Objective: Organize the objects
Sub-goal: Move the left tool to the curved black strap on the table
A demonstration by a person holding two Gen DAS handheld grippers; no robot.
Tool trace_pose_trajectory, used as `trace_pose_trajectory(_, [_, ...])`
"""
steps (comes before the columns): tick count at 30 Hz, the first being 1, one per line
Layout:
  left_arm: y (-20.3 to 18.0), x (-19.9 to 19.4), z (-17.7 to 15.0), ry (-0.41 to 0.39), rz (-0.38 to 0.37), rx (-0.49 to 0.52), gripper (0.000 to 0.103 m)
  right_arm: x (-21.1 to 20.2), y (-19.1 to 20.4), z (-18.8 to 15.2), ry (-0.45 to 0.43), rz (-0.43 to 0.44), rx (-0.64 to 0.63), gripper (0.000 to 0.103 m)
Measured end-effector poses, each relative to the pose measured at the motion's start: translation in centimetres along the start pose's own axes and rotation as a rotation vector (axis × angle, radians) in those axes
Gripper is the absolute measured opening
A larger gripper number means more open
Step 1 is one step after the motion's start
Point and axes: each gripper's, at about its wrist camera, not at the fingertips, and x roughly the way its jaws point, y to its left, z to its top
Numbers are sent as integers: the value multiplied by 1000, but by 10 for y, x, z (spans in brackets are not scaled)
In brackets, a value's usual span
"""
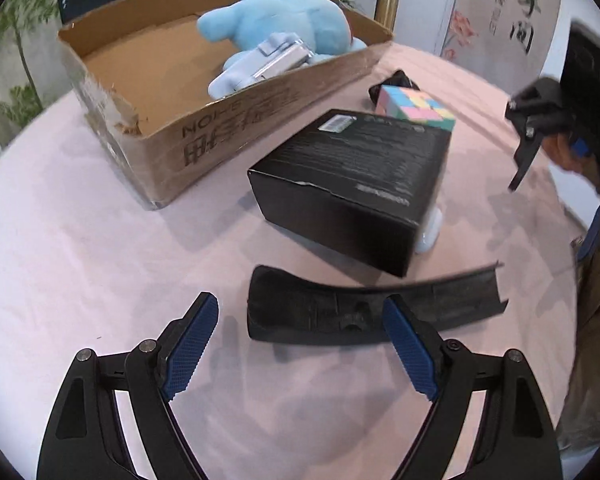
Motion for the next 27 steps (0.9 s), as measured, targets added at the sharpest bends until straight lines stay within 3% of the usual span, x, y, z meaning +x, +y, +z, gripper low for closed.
trace_pose_trajectory(2, [-1,4,0,-4,-53,-9,84,-1,-2,-2,3,-2,12,71])
trace_pose_trajectory(7, [-29,1,-8,-15,-85,42,84,-1,-9,0,5,14,30,71])
trace_pose_trajectory(15, [-94,-24,-37,-20,-73,112,84,9,-1,-3,-7,40,34,71])
trace_pose_trajectory(17, [-111,-26,-44,-12,-37,146,84,12,-1,-4,-10,42,36,71])
trace_pose_trajectory(22, [-110,-25,-52,-9,-1,88,84,25,-1,-5,15,5,4,71])
trace_pose_trajectory(27, [-104,-26,-53,-54,1,43,84,28,-11,-7,2,-12,25,71])
